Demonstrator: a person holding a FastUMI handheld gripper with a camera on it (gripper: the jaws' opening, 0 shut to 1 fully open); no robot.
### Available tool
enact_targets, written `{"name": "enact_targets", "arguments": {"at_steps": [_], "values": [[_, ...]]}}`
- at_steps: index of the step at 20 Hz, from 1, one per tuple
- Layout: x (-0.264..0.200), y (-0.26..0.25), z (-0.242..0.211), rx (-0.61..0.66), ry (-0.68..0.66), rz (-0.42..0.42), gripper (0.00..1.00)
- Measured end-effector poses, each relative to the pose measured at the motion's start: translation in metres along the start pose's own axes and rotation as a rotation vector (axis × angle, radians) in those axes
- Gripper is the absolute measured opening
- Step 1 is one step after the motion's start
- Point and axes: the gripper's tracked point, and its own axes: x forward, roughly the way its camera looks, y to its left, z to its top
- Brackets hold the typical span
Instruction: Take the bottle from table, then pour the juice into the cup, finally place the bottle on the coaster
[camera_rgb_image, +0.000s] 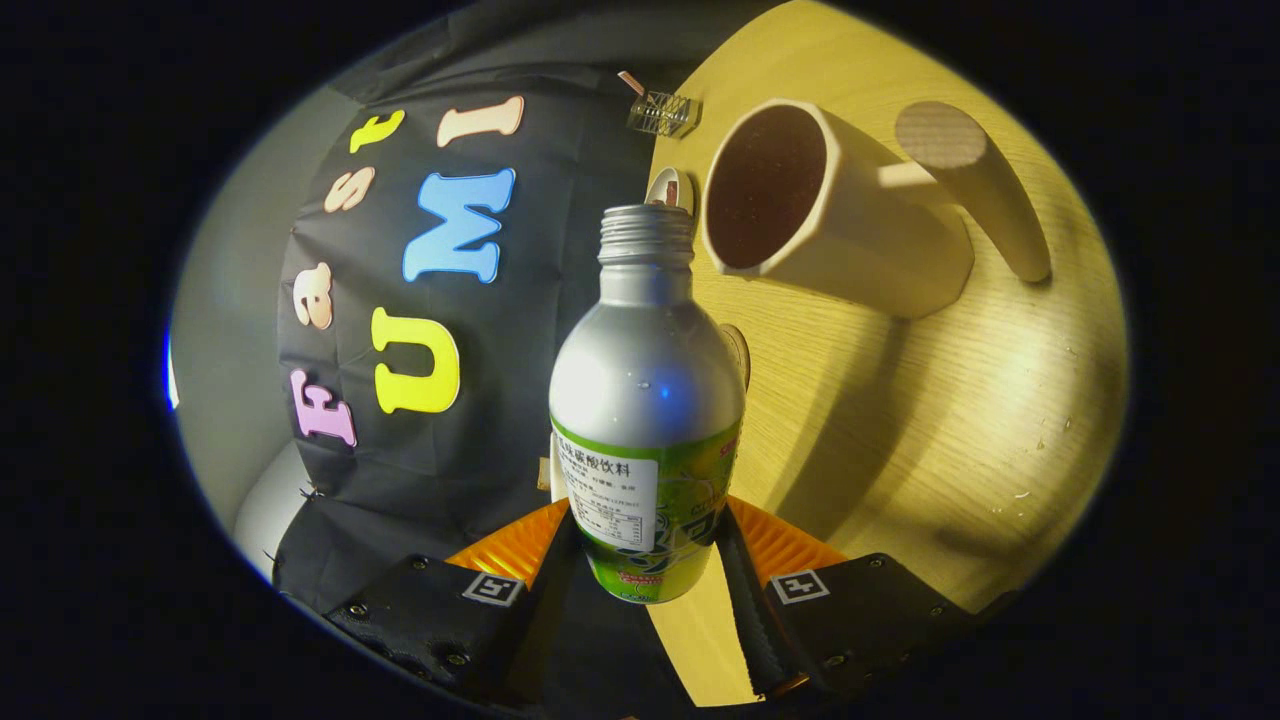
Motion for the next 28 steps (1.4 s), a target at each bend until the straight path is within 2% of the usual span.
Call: {"name": "enact_targets", "arguments": {"at_steps": [11,18,28], "values": [[0.000,0.013,-0.002,0.151,0.032,0.036,0.75],[0.000,0.018,-0.003,0.218,0.045,0.027,0.75],[-0.003,0.020,0.000,0.266,0.061,0.028,0.75]]}}
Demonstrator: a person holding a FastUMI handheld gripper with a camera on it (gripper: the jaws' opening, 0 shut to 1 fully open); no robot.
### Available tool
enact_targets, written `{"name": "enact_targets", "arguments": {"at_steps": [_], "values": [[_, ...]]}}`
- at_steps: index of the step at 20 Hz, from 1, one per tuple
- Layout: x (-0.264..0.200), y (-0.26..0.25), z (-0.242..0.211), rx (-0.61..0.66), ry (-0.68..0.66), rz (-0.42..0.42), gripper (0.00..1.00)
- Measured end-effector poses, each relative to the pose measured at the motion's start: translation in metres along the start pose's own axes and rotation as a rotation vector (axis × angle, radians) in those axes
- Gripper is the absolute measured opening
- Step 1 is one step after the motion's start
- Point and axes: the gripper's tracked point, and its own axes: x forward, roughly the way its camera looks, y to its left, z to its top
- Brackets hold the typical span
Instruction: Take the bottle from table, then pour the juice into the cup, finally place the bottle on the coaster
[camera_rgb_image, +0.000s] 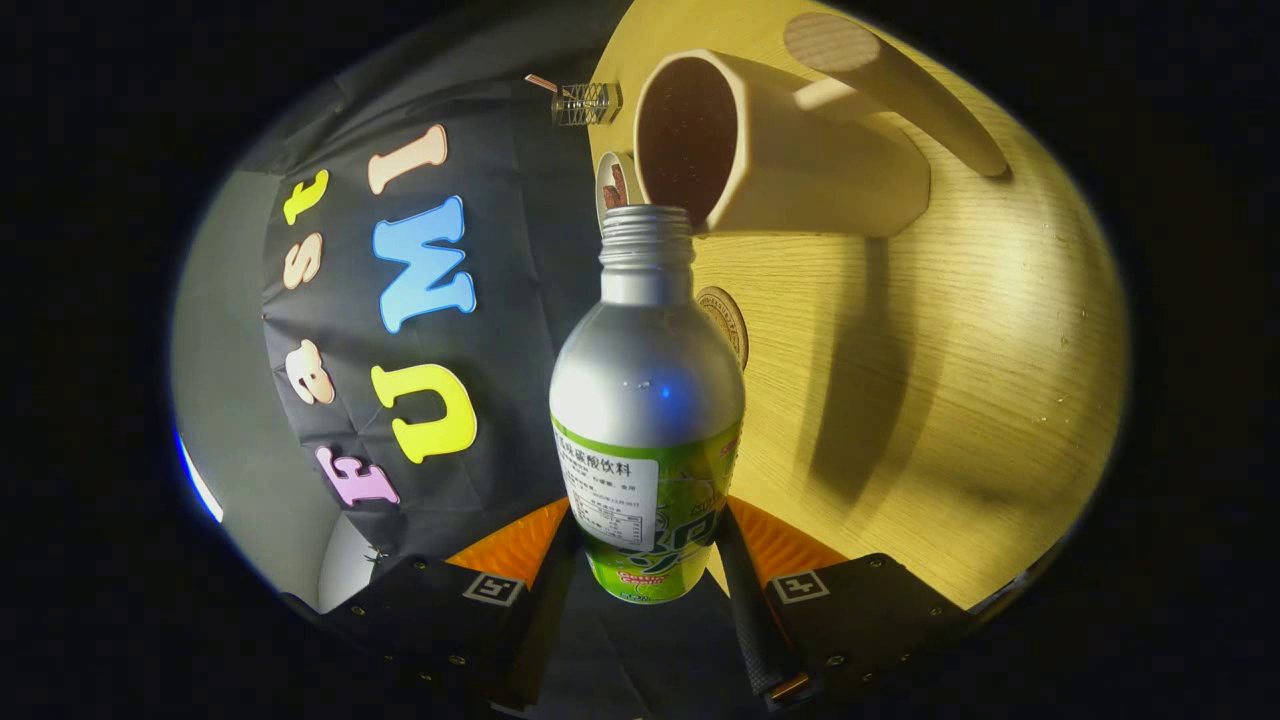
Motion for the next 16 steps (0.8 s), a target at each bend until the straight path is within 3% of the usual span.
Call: {"name": "enact_targets", "arguments": {"at_steps": [16], "values": [[0.000,0.012,0.006,0.088,0.000,0.016,0.75]]}}
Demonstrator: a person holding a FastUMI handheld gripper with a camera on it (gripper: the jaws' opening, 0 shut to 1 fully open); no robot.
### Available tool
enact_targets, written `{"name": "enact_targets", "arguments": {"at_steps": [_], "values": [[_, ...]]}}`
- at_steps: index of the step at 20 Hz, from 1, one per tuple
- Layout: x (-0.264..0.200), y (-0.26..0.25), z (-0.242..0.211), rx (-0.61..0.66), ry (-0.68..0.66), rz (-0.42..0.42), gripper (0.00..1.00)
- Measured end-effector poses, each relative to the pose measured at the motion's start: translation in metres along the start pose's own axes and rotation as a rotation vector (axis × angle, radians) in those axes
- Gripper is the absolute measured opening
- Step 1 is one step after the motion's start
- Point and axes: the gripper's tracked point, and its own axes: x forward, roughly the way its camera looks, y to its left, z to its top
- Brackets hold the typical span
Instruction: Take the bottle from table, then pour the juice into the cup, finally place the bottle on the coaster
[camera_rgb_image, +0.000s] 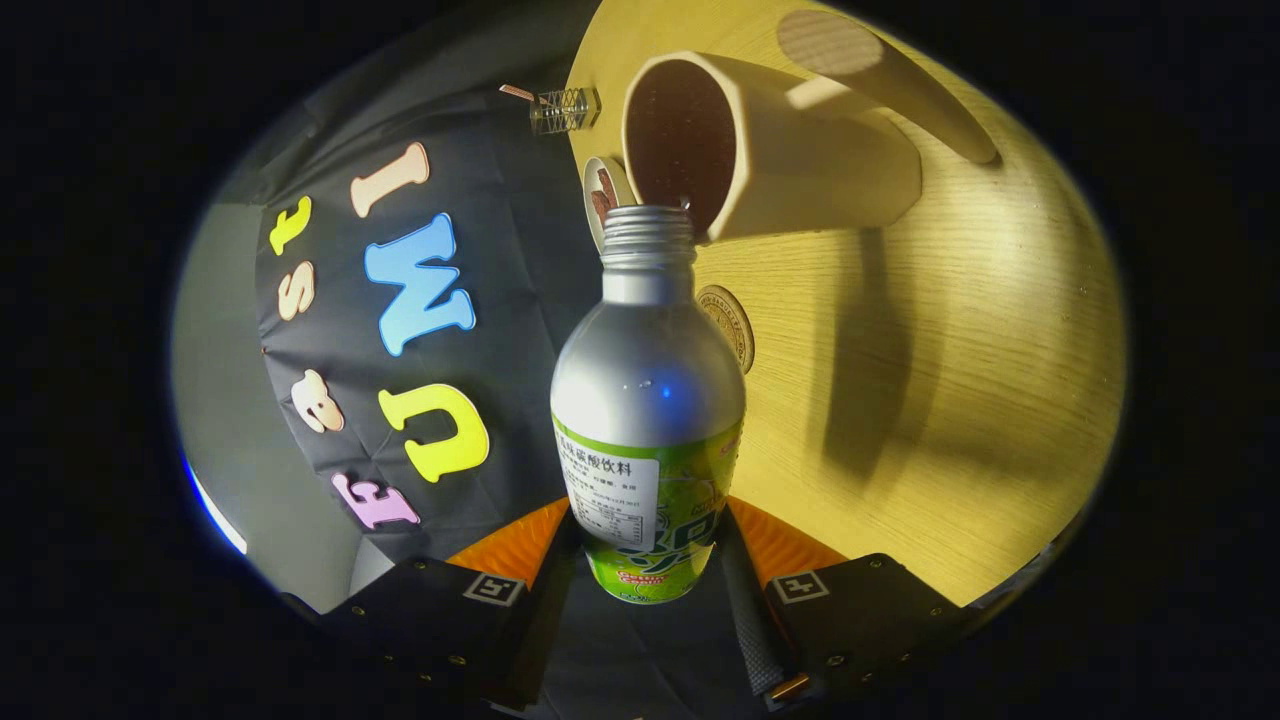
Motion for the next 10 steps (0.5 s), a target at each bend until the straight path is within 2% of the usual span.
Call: {"name": "enact_targets", "arguments": {"at_steps": [10], "values": [[0.0030,0.0050,-0.0034,0.031,0.006,0.004,0.75]]}}
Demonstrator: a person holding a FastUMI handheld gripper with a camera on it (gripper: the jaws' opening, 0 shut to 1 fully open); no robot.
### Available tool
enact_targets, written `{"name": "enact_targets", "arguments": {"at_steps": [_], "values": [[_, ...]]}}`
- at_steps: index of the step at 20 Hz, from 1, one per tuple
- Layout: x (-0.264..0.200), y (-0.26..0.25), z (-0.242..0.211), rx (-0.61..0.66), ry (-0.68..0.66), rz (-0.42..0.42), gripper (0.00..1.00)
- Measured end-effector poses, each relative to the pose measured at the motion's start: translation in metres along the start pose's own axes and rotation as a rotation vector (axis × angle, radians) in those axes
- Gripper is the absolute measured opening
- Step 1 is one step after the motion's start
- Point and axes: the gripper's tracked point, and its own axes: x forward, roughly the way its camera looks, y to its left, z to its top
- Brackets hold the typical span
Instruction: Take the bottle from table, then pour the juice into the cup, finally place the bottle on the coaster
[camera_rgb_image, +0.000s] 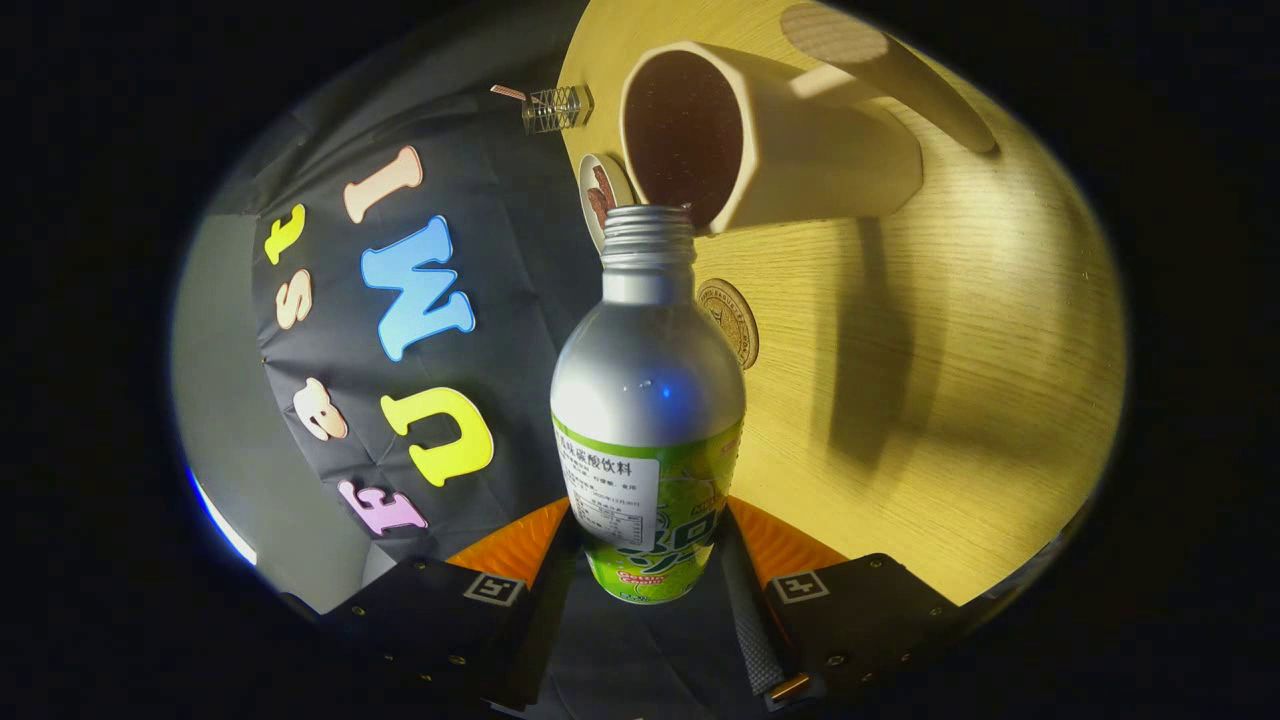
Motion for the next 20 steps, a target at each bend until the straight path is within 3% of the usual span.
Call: {"name": "enact_targets", "arguments": {"at_steps": [20], "values": [[-0.005,0.021,0.004,0.101,-0.019,0.049,0.75]]}}
